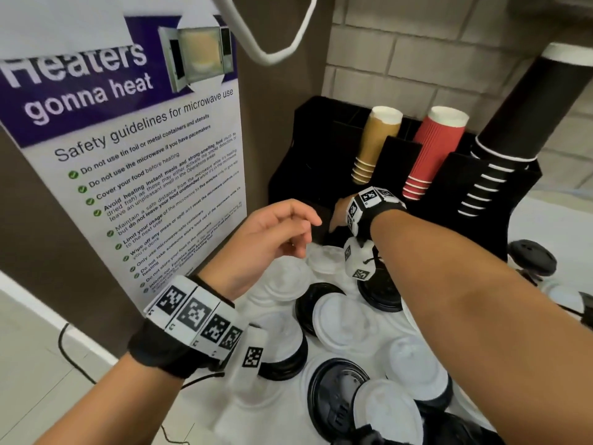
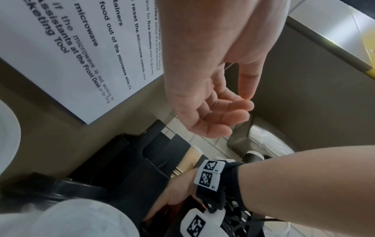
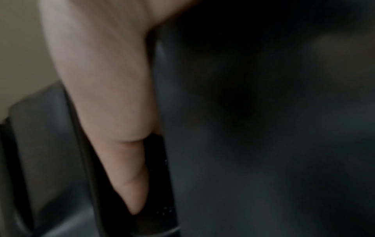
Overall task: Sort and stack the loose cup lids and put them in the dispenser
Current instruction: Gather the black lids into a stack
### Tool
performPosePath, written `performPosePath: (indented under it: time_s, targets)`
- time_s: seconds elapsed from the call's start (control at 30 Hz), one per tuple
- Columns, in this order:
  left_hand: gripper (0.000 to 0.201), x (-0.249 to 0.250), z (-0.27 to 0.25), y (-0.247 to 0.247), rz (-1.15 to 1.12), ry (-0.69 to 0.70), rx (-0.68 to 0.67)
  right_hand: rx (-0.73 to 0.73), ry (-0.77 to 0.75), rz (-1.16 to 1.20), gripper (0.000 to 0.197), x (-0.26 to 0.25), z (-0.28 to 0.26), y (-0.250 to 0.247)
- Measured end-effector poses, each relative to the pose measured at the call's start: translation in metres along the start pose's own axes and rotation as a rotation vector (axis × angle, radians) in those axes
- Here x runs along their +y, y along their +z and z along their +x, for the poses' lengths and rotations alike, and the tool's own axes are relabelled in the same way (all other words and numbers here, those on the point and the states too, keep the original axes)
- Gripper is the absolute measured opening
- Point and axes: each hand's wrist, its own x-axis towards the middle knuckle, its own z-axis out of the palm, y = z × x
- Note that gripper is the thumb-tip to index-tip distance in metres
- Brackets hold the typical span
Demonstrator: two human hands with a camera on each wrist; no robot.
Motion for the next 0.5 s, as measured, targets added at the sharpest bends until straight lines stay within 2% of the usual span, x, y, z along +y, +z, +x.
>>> performPosePath:
  time_s: [0.1, 0.2, 0.37, 0.5]
  targets:
    - [0.023, 0.000, 0.000, -0.002, -0.006, 0.011, 0.008, 0.031, -0.025, -0.013, 0.045, 0.003, 0.001, 0.000]
    - [0.023, -0.001, 0.002, -0.003, -0.015, 0.020, 0.023, 0.111, -0.015, -0.016, 0.035, 0.004, -0.003, -0.002]
    - [0.022, -0.002, 0.005, -0.002, -0.004, 0.031, 0.067, 0.368, 0.010, 0.060, 0.028, 0.002, -0.019, -0.021]
    - [0.020, -0.010, 0.008, -0.003, -0.004, 0.012, 0.224, 0.572, 0.080, 0.183, 0.024, 0.014, -0.053, -0.050]
